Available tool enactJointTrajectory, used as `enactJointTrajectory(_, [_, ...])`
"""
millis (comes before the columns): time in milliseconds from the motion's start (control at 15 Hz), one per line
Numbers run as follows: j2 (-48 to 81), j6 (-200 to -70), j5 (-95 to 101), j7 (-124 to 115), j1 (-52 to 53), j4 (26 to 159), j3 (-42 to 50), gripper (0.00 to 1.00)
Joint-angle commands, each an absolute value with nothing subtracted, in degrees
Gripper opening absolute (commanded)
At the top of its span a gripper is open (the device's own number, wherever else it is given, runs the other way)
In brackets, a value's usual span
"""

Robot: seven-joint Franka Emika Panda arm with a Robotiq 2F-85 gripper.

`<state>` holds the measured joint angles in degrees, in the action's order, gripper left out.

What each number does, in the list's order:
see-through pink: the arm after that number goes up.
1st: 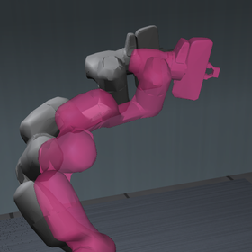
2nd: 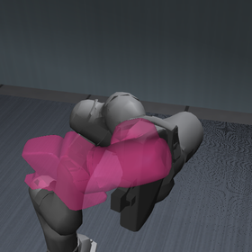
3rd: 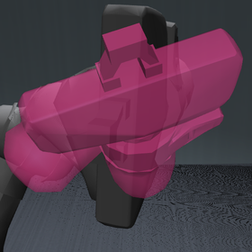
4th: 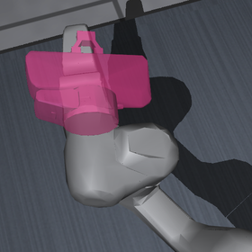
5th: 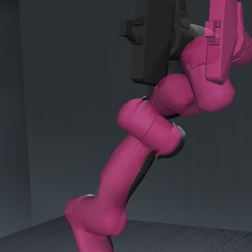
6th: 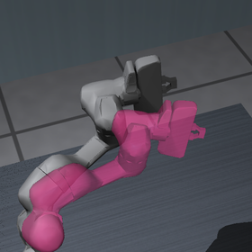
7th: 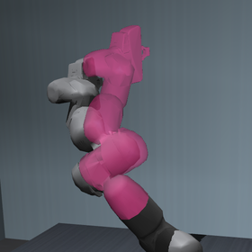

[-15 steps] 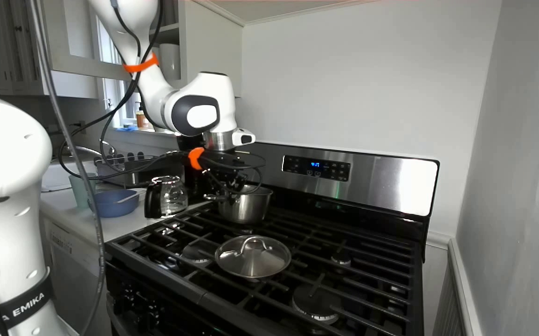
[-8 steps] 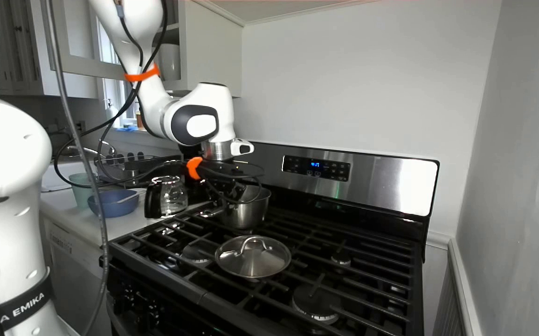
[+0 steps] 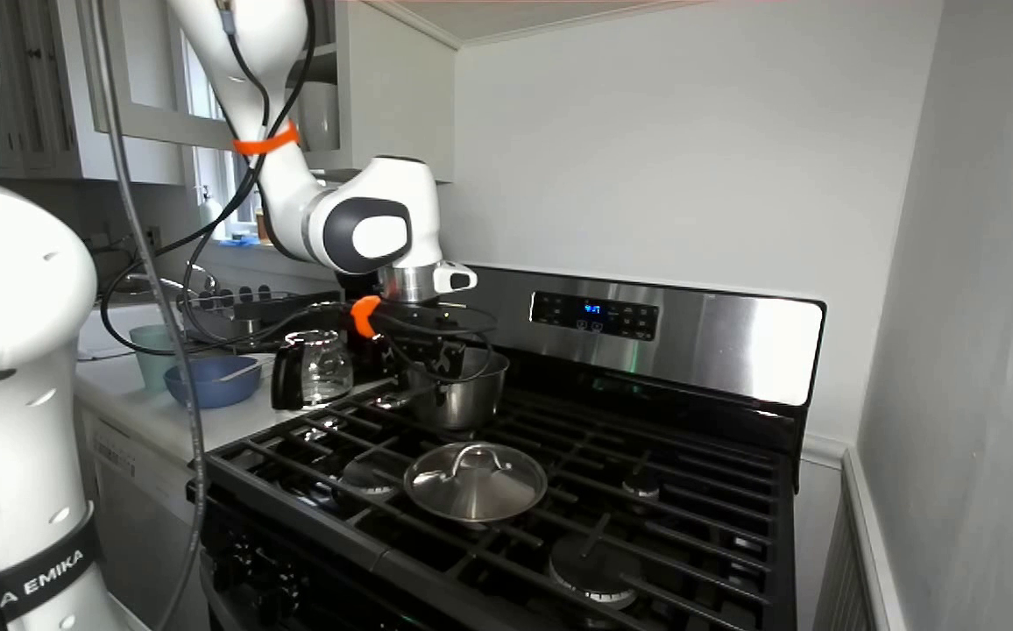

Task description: Move the pot to the right

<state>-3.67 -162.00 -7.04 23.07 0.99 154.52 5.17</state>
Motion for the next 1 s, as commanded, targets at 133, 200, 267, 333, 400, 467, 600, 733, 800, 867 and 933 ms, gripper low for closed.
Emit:
enactJointTrajectory(133, [-3.2,-162.3,-9.8,23.7,1.3,153.2,4.4,1.00])
enactJointTrajectory(200, [-2.9,-162.6,-10.2,23.9,1.4,153.0,4.4,1.00])
enactJointTrajectory(267, [-2.7,-162.9,-10.6,24.2,1.5,152.9,4.3,1.00])
enactJointTrajectory(333, [-2.7,-162.0,-10.3,23.4,1.5,152.7,4.2,1.00])
enactJointTrajectory(400, [-3.2,-160.7,-8.8,22.4,1.1,152.8,4.0,1.00])
enactJointTrajectory(467, [-3.7,-161.7,-8.6,22.8,0.9,153.6,4.1,1.00])
enactJointTrajectory(600, [-3.7,-161.5,-8.6,22.8,0.9,153.6,4.0,1.00])
enactJointTrajectory(733, [-3.7,-161.4,-8.6,22.8,0.9,153.6,4.0,1.00])
enactJointTrajectory(800, [-2.6,-162.5,-9.9,23.2,1.3,153.1,4.0,1.00])
enactJointTrajectory(867, [-2.0,-163.1,-12.1,25.2,1.9,152.6,4.0,1.00])
enactJointTrajectory(933, [-1.3,-163.3,-13.6,26.1,2.2,152.1,4.0,1.00])
